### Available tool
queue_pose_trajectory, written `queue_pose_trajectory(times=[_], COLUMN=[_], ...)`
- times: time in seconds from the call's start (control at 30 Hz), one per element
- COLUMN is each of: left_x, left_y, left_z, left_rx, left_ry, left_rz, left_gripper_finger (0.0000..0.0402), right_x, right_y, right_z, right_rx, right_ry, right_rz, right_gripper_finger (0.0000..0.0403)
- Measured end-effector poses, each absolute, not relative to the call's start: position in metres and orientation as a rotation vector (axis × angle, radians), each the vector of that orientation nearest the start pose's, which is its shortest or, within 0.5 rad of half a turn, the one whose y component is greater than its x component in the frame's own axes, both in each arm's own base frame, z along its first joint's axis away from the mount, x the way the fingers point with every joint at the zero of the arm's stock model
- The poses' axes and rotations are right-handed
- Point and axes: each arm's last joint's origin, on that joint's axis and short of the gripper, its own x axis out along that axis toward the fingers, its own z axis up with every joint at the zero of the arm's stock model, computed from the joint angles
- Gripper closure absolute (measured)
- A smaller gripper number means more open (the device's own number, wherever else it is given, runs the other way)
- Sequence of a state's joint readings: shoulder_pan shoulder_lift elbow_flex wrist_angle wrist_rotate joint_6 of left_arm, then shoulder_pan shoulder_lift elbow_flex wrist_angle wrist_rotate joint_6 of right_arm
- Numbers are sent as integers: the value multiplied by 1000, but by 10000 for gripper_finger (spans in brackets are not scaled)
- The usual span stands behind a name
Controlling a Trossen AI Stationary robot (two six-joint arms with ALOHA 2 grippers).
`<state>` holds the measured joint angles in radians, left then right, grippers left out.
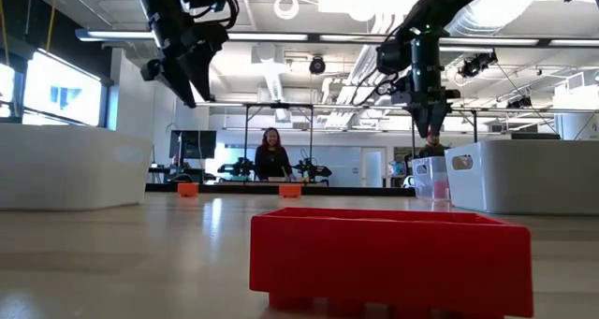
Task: Sort & place blocks by color
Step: Put the orange game piece into the gray bin
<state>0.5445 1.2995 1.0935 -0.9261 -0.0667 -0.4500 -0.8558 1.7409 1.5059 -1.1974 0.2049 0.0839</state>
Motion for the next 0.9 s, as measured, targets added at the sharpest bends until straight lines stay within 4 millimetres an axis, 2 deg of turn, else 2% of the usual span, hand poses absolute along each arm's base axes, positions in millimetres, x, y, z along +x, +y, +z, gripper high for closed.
queue_pose_trajectory(times=[0.3, 0.57, 0.9], left_x=[219, 230, 223], left_y=[77, 18, -58], left_z=[275, 275, 275], left_rx=[-743, -826, -1003], left_ry=[1086, 1098, 1075], left_rz=[754, 718, 743], left_gripper_finger=[213, 213, 213], right_x=[230, 241, 251], right_y=[-241, -229, -219], right_z=[270, 270, 270], right_rx=[467, 418, 370], right_ry=[1372, 1384, 1395], right_rz=[-864, -809, -758], right_gripper_finger=[219, 219, 219])
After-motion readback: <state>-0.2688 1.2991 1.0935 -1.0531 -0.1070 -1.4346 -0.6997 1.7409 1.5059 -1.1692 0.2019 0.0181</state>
